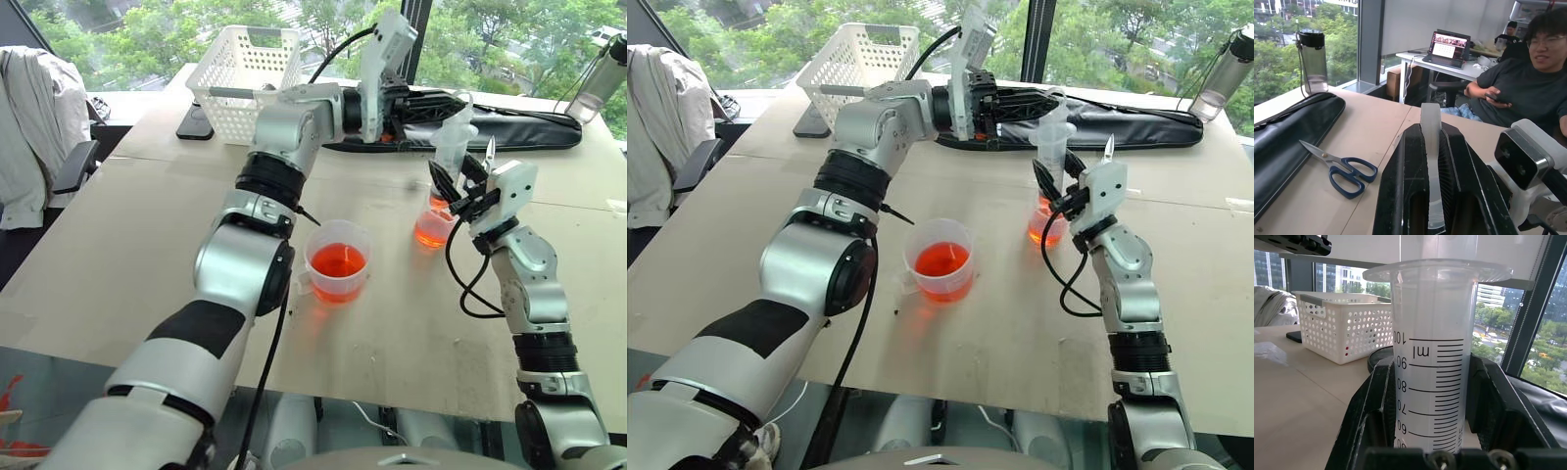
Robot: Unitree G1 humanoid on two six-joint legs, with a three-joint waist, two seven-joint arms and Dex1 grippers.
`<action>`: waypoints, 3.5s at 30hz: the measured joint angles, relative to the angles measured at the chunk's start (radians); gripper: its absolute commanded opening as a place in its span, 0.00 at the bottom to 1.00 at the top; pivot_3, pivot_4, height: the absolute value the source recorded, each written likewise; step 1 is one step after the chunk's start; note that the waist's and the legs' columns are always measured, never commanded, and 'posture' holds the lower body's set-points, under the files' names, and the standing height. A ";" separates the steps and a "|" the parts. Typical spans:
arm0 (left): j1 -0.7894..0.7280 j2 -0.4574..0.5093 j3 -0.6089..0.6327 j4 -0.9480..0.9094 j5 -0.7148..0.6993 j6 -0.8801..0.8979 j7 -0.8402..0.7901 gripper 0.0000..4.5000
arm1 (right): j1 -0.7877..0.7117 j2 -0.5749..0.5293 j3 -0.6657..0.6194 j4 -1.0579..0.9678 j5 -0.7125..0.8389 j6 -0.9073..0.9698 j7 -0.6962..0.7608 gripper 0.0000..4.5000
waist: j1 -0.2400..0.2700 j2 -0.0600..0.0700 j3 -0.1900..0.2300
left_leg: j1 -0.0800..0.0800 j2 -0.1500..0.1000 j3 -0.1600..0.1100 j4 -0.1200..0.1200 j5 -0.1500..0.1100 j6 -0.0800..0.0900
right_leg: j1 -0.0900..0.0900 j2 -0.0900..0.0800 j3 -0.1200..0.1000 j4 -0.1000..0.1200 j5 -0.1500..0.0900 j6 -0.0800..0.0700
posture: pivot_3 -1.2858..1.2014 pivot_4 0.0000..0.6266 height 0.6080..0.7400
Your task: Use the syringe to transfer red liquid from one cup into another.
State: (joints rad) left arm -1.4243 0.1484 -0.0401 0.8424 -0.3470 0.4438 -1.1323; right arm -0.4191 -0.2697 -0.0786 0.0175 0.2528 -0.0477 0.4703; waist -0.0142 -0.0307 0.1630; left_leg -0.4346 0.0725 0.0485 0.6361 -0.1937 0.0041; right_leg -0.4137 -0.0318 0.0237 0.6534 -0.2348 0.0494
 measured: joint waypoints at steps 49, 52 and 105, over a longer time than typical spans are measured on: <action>0.169 -0.014 -0.042 -0.341 0.068 0.192 0.094 0.00 | 0.023 -0.015 0.026 -0.135 -0.050 0.179 -0.066 0.33 | 0.000 0.000 0.000 | 0.001 0.000 0.000 0.001 0.000 0.000 | 0.000 0.000 0.000 0.002 0.000 0.000 | 0.52 0.24 0.88; 0.176 -0.015 -0.042 -0.353 0.068 0.193 0.088 0.00 | 0.031 -0.022 0.024 -0.167 -0.047 0.206 -0.066 0.33 | 0.000 0.000 0.000 | 0.001 0.000 0.000 0.001 0.000 0.000 | 0.000 0.000 0.000 0.002 0.000 0.000 | 0.52 0.24 0.88; 0.394 0.014 0.278 -0.744 -0.356 0.501 0.380 0.94 | 0.053 -0.049 -0.073 -0.381 0.150 0.400 -0.129 0.32 | 0.001 0.000 0.000 | 0.001 0.000 0.000 0.002 0.000 0.000 | 0.000 -0.001 0.000 0.003 0.000 0.000 | 0.52 0.24 0.88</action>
State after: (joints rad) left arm -1.0300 0.1621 0.2378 0.0988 -0.7026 0.9451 -0.7525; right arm -0.3660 -0.3191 -0.1520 -0.3636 0.4026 0.3522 0.3417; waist -0.0131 -0.0303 0.1629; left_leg -0.4335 0.0727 0.0482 0.6377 -0.1936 0.0040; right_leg -0.4133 -0.0324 0.0241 0.6567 -0.2346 0.0494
